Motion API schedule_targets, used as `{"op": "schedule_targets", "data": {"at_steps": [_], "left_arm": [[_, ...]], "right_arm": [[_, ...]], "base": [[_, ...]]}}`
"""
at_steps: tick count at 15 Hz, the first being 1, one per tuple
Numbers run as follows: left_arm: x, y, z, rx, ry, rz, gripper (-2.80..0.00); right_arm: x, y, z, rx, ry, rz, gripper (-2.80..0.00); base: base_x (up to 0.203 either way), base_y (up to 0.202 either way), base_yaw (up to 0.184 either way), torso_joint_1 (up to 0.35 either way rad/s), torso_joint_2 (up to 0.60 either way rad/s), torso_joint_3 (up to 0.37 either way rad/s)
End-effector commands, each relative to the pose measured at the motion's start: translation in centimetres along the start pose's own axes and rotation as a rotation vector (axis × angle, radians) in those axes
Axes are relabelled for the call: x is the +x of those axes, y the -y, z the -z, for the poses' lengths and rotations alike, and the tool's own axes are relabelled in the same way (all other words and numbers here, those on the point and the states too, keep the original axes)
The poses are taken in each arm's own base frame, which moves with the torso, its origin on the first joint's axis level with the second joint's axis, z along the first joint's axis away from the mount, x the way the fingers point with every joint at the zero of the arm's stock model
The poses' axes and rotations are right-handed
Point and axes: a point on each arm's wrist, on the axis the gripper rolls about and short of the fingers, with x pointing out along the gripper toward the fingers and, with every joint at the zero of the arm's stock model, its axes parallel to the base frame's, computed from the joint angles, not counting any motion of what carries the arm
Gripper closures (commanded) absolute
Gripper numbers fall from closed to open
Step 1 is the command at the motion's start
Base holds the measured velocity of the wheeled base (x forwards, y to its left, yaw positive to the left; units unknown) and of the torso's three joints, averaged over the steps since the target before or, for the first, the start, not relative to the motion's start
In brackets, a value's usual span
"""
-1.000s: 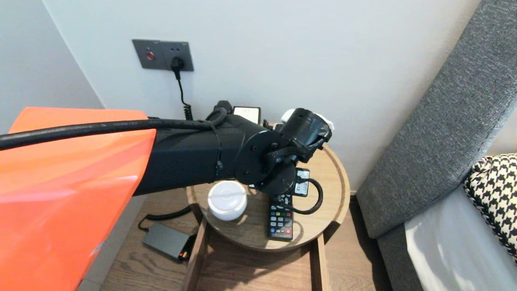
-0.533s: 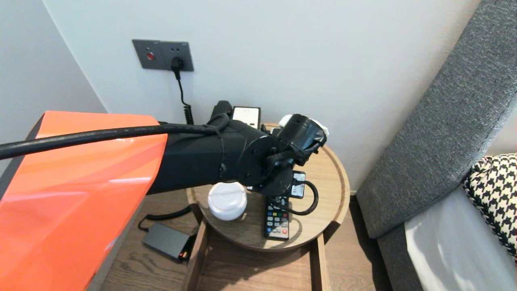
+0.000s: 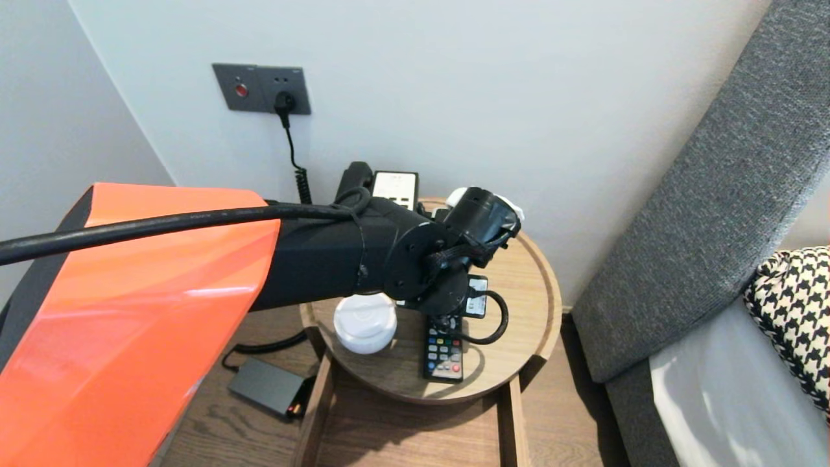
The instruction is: Take the remote control out of the drawer one by one and place them on the table
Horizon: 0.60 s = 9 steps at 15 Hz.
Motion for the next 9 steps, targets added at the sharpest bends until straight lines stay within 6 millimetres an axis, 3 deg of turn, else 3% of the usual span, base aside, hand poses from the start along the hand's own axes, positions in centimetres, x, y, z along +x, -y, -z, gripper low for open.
{"op": "schedule_targets", "data": {"at_steps": [1,9], "left_arm": [[0.17,0.01,0.09,0.001,-0.004,-0.006,0.0],[-0.15,-0.01,-0.36,-0.013,0.04,-0.023,0.0]], "right_arm": [[0.16,0.01,0.68,0.0,-0.025,0.0,0.0],[0.16,0.01,0.68,0.0,-0.025,0.0,0.0]], "base": [[0.0,0.0,0.0,0.0,0.0,0.0],[0.0,0.0,0.0,0.0,0.0,0.0]]}}
